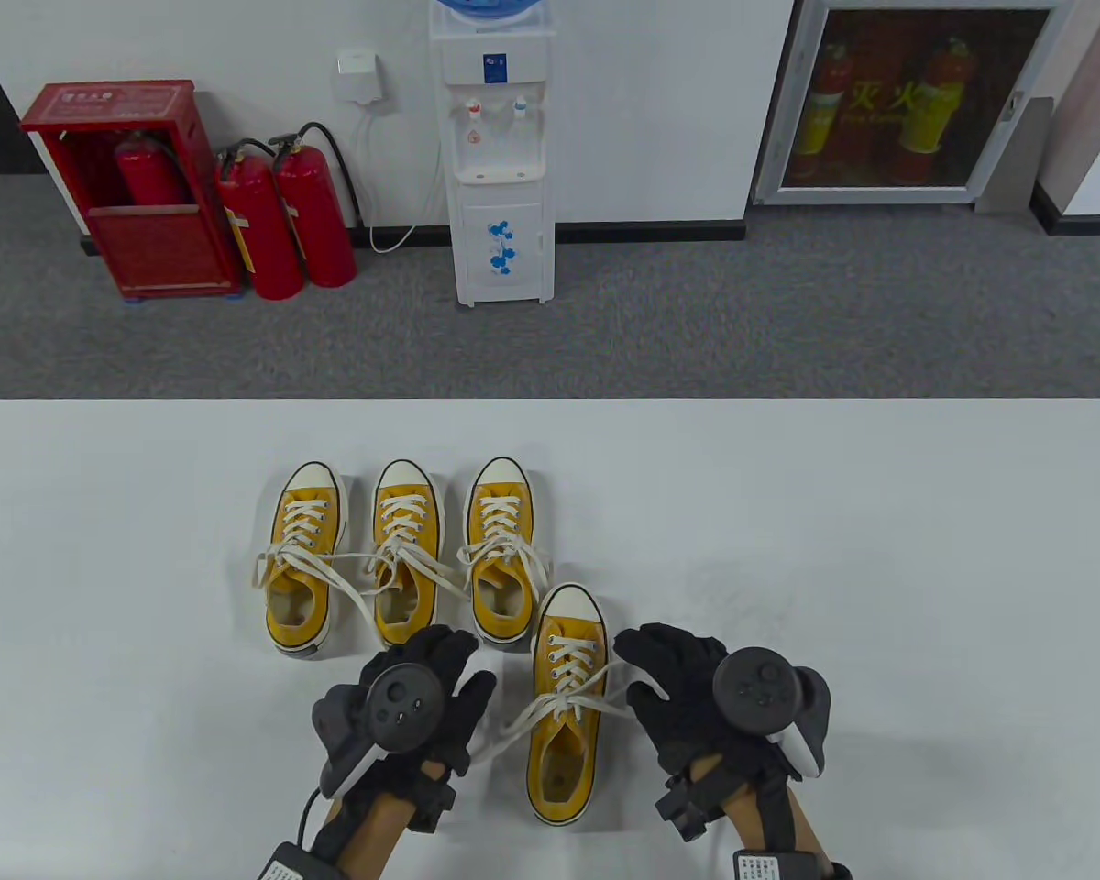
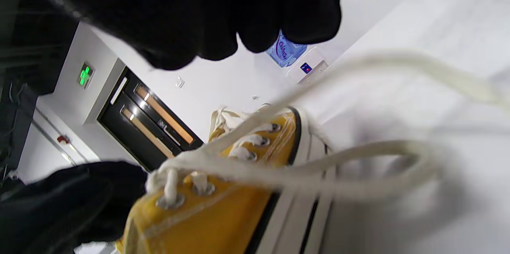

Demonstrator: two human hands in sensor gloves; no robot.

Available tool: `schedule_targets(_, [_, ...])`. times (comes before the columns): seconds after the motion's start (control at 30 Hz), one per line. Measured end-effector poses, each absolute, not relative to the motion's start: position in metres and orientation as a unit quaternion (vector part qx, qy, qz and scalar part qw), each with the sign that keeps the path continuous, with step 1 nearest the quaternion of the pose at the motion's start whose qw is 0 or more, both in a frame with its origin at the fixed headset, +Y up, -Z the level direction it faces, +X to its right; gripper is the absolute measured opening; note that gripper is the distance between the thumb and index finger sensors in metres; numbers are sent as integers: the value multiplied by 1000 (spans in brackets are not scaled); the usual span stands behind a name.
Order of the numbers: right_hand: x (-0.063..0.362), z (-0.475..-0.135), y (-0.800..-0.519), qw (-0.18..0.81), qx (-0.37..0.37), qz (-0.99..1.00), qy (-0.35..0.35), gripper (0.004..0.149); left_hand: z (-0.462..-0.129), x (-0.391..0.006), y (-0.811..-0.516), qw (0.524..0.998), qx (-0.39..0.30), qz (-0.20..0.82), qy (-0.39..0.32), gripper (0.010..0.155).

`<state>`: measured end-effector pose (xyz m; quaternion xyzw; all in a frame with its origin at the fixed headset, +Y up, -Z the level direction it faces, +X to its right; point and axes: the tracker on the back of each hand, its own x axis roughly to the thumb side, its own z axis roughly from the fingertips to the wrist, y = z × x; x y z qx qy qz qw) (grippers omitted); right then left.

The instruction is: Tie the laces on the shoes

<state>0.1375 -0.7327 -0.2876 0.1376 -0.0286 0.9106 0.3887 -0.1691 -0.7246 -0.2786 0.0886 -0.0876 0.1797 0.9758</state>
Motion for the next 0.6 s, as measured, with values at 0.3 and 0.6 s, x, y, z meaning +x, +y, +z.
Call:
schedule_targets(0.3, [113,-282,-744,324,153,933,32,79,-275,-168,-719,983,100,126,-92,76])
schedule_targets(0.6, [94,-278,-758,281,147,946,69,91,-280,-174,-723,989,63,107,-77,84])
